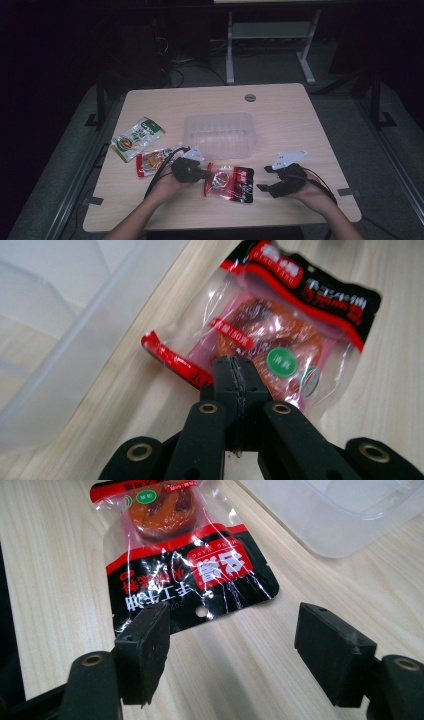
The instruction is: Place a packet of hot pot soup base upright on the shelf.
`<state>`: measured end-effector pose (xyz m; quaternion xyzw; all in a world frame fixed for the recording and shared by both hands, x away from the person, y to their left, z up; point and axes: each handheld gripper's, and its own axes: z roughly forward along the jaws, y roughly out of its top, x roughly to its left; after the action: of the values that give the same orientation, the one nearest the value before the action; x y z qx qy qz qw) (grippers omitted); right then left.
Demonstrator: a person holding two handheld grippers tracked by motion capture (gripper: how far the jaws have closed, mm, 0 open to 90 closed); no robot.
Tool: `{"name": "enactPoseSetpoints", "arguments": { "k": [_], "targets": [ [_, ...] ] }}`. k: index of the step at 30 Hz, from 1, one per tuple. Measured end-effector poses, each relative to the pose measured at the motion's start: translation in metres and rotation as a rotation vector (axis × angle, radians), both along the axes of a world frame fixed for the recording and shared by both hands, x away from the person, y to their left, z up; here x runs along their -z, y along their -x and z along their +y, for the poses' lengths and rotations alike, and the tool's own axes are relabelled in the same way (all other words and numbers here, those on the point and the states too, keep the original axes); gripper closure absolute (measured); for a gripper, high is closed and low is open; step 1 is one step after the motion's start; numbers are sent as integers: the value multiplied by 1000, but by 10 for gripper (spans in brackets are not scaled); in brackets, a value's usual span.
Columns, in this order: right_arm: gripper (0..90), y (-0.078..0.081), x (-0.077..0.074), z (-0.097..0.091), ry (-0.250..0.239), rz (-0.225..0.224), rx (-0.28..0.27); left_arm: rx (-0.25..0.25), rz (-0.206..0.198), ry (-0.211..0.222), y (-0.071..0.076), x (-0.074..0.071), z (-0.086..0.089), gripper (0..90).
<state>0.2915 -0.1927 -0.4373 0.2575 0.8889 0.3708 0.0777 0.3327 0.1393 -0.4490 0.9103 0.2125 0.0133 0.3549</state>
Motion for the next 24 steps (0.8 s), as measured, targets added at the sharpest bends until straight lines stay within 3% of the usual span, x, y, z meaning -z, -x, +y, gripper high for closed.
{"name": "enactPoseSetpoints", "arguments": {
  "k": [4,6,11,17,24],
  "targets": [
    [294,0,-1,0,-4,0,2,-7,10,-13,0,3,0,896],
    [287,0,-2,-1,-23,10,6,-1,-1,-45,0,6,-1,896],
    [265,0,-4,-2,-58,29,18,-15,9,-59,0,8,-1,896],
    [247,-3,-5,-1,-133,91,31,-19,11,-53,0,9,-1,896],
    [242,-6,-2,7,-166,126,31,-21,-2,-63,2,9,-3,896]
  ]
}}
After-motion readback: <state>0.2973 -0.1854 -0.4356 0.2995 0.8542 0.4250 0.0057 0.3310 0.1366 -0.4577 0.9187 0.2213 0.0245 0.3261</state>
